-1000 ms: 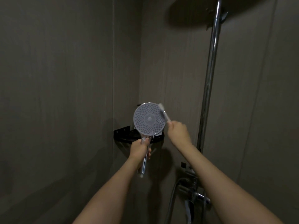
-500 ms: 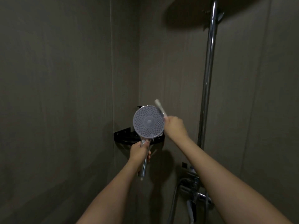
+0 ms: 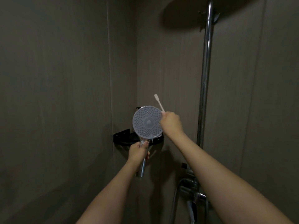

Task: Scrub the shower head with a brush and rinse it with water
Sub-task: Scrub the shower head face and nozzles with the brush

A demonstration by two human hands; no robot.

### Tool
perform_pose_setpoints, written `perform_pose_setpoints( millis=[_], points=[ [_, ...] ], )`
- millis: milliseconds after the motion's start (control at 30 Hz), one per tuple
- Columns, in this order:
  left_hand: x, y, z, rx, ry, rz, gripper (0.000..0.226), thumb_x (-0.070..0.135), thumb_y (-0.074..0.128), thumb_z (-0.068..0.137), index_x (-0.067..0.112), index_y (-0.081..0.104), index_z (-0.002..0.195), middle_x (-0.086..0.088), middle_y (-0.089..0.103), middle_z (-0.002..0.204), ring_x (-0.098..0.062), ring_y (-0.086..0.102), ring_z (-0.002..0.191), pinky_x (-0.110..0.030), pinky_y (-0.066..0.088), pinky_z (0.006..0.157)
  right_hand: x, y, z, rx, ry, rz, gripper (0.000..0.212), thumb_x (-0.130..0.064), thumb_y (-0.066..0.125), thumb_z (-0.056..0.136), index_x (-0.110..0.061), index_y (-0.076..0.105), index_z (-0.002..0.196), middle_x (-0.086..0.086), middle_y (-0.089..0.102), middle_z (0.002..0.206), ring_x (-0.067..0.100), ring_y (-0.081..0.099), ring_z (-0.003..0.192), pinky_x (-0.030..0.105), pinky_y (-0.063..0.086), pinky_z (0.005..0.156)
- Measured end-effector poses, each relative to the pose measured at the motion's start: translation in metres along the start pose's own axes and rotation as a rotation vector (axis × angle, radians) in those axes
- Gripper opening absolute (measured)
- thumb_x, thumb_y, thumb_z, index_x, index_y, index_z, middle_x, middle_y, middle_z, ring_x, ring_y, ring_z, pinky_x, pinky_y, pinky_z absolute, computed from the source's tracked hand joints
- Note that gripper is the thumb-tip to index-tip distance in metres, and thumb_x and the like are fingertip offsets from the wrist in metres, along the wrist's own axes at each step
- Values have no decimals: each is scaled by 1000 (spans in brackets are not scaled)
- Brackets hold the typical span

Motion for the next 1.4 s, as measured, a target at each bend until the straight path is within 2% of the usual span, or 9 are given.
perform_pose_setpoints(
  millis=[100,233,367,467,567,667,833,1167,1400],
  points=[
    [0,0,-1,6,13,30,38,23,53,93,11,50,57,-5,52,46,-7,46,31,-22,38,46,-7,23,-16,-301,65,20,37,-22,36,98,2,55,120,23,61,116,35,58,107,36,45,84],
    [2,1,-2,-14,8,54,36,22,52,93,11,49,59,-8,53,51,-14,49,42,-24,39,49,-10,-2,-1,-33,17,3,37,-19,34,100,1,56,121,23,61,119,37,58,109,36,45,86],
    [1,3,-4,-42,-5,82,34,20,51,92,12,49,59,-8,53,52,-19,49,46,-26,40,52,-13,26,-16,-340,51,-8,39,-26,39,98,2,59,116,22,60,120,35,56,113,36,44,91],
    [2,4,-4,-35,0,89,36,19,51,92,12,48,57,-7,52,49,-20,48,44,-26,40,52,-13,5,-4,-85,-22,-24,38,-22,37,99,1,58,121,24,62,116,36,59,108,37,47,86],
    [3,2,-5,-25,-1,74,37,19,52,92,12,47,56,-8,51,50,-19,47,45,-24,37,49,-8,24,-14,-326,25,-49,37,-24,38,98,-1,58,119,18,60,104,29,57,94,31,45,70],
    [4,1,-5,-22,5,59,37,18,51,93,12,47,56,-8,50,50,-17,47,44,-21,36,46,-7,12,-12,-184,-6,-14,37,-19,35,100,4,58,117,25,62,113,35,59,104,34,45,77],
    [5,0,-5,-8,-7,22,35,22,52,93,12,49,59,-7,52,53,-15,47,44,-18,37,42,4,17,-12,-250,-53,-92,35,-22,38,99,-12,57,72,12,56,80,21,51,74,26,40,63],
    [-1,3,-1,-56,-77,-130,31,28,46,97,8,54,75,-10,52,56,-16,49,42,-22,42,45,21,17,-16,-329,-41,-30,35,-27,42,98,-13,58,71,1,48,62,13,44,55,21,37,47],
    [11,12,-2,-250,-273,-490,76,65,10,91,7,57,80,-5,54,47,-15,50,38,-25,40,51,38,0,-14,-317,-97,-46,54,-43,39,97,-17,43,49,0,42,52,14,38,49,26,29,52]
  ],
)
Point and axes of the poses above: each hand's wrist, its own z-axis towards the middle knuckle, its own y-axis out of the palm, x = y × z, the point moved 7 cm from there along z, towards the middle knuckle
